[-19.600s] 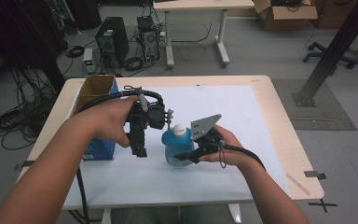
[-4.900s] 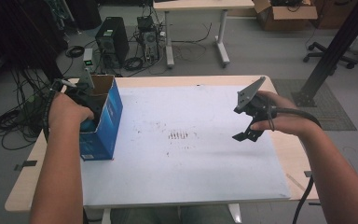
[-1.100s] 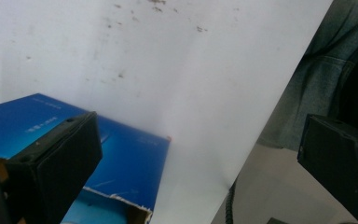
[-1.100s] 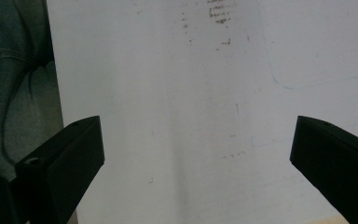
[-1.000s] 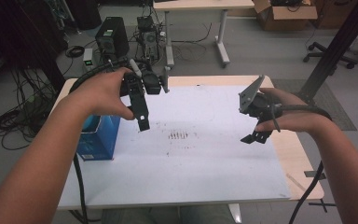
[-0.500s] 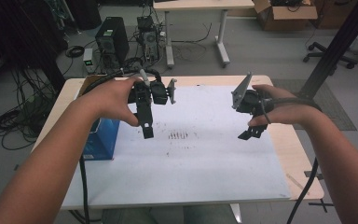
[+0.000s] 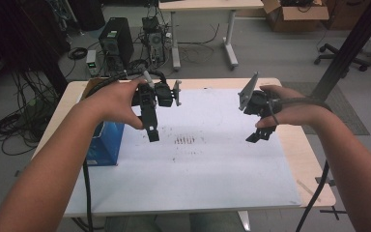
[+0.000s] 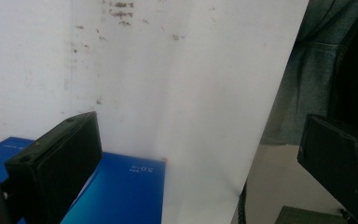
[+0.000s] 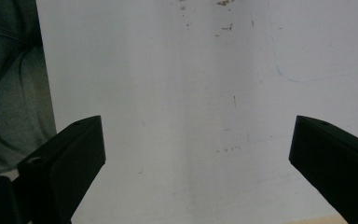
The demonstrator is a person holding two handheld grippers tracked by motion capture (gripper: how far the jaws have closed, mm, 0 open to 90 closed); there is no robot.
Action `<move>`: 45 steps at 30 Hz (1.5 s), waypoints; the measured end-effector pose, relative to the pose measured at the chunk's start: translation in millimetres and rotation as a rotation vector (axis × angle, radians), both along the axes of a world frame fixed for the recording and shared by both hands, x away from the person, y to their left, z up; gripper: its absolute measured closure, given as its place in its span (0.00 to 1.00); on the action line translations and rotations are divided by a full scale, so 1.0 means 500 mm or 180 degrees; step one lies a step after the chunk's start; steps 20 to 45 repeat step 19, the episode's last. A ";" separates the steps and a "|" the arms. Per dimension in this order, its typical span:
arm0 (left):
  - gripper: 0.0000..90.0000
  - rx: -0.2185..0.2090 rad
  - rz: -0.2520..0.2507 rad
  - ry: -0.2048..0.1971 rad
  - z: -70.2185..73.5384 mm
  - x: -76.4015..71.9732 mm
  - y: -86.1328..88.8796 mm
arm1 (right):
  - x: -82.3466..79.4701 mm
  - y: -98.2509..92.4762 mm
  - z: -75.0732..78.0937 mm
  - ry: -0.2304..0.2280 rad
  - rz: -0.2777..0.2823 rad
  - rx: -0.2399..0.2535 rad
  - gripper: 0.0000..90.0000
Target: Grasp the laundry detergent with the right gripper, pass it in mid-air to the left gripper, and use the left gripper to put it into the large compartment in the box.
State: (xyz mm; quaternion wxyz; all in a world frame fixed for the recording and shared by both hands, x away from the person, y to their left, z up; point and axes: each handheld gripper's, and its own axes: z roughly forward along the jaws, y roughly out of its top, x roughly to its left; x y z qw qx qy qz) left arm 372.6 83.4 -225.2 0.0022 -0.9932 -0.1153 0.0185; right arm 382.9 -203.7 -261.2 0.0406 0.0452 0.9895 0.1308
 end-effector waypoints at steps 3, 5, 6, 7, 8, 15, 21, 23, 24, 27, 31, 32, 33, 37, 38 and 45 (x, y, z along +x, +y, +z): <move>0.00 0.0025 -0.0001 0.0008 -0.001 0.000 0.000 | 0.000 0.001 -0.002 0.0004 0.0010 0.0001 0.04; 0.00 0.0026 0.0001 0.0017 -0.001 0.000 0.000 | 0.000 0.001 -0.002 -0.0007 0.0010 -0.0008 0.04; 0.00 0.0023 0.0003 0.0025 -0.001 0.000 0.000 | 0.000 0.001 -0.002 -0.0002 0.0017 0.0000 0.04; 0.00 0.0010 -0.0001 0.0021 -0.001 0.000 0.000 | 0.000 0.001 -0.002 -0.0001 0.0023 0.0005 0.04; 0.00 0.0005 0.0014 0.0035 0.000 0.000 0.000 | -0.001 0.001 -0.001 -0.0004 0.0019 0.0024 0.04; 0.00 0.0026 0.0024 0.0051 -0.002 0.000 -0.001 | -0.005 0.005 0.002 -0.0015 0.0046 0.0048 0.04; 0.00 0.0020 0.0017 0.0047 0.001 -0.005 -0.005 | -0.006 0.005 0.003 -0.0034 0.0056 0.0055 0.04; 0.00 0.0020 0.0017 0.0047 0.001 -0.005 -0.005 | -0.006 0.005 0.003 -0.0034 0.0056 0.0055 0.04; 0.00 0.0020 0.0017 0.0047 0.001 -0.005 -0.005 | -0.006 0.005 0.003 -0.0034 0.0056 0.0055 0.04; 0.00 0.0020 0.0017 0.0047 0.001 -0.005 -0.005 | -0.006 0.005 0.003 -0.0034 0.0056 0.0055 0.04; 0.00 0.0020 0.0017 0.0047 0.001 -0.005 -0.005 | -0.006 0.005 0.003 -0.0034 0.0056 0.0055 0.04; 0.00 0.0020 0.0017 0.0047 0.001 -0.005 -0.005 | -0.006 0.005 0.003 -0.0034 0.0056 0.0055 0.04; 0.00 0.0020 0.0017 0.0047 0.001 -0.005 -0.005 | -0.006 0.005 0.003 -0.0034 0.0056 0.0055 0.04; 0.00 0.0020 0.0017 0.0047 0.001 -0.005 -0.005 | -0.006 0.005 0.003 -0.0034 0.0056 0.0055 0.04; 0.00 0.0020 0.0017 0.0047 0.001 -0.005 -0.005 | -0.006 0.005 0.003 -0.0034 0.0056 0.0055 0.04; 0.00 0.0020 0.0017 0.0047 0.001 -0.005 -0.005 | -0.006 0.005 0.003 -0.0034 0.0056 0.0055 0.04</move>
